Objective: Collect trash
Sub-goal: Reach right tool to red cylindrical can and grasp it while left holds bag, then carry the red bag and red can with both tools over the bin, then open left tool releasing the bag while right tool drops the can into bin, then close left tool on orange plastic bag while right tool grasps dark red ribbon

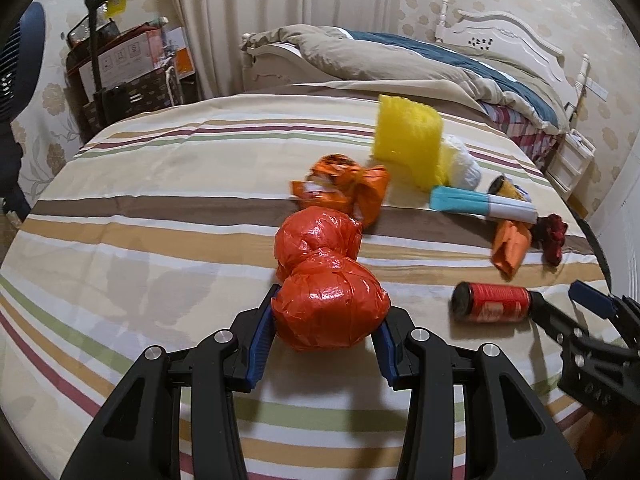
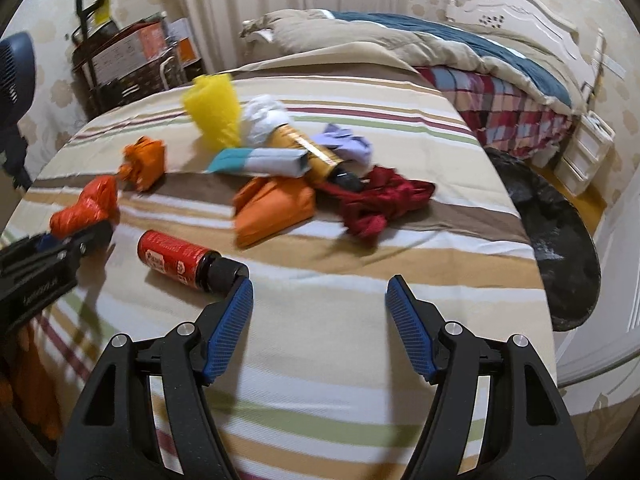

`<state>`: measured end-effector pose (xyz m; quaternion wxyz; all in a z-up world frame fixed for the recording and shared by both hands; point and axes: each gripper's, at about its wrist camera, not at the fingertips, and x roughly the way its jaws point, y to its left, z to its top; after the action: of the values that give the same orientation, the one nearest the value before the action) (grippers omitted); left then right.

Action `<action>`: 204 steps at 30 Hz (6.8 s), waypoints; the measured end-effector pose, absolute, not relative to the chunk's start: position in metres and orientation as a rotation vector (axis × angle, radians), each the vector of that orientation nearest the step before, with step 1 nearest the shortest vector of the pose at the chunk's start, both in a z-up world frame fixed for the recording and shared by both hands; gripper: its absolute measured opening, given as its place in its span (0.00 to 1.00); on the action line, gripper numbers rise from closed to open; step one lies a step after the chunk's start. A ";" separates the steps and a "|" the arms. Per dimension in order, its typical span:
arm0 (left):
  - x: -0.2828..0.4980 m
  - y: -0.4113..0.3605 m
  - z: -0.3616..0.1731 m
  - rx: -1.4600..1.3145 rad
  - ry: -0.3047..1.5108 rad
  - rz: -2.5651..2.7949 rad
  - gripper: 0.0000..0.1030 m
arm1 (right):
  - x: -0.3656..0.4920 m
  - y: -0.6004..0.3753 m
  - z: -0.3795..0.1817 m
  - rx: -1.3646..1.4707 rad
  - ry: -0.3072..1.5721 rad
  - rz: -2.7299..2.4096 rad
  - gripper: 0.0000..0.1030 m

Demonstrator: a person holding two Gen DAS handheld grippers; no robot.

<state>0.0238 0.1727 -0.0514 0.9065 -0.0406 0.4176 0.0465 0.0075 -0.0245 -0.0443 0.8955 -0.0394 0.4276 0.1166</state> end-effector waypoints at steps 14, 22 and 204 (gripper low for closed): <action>0.011 0.208 -0.050 -0.114 0.848 0.169 0.42 | -0.019 0.002 -0.043 -0.145 0.890 0.336 0.66; 0.007 0.213 -0.049 -0.112 0.839 0.177 0.42 | -0.019 0.020 -0.043 -0.151 0.888 0.378 0.65; 0.060 0.168 -0.041 -0.064 0.788 0.201 0.79 | 0.066 -0.076 -0.042 0.069 0.881 0.099 0.65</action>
<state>0.0598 0.1678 -0.0413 0.9179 -0.0309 0.3832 0.0979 0.0658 -0.0758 -0.0418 0.9027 0.0332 0.4262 0.0479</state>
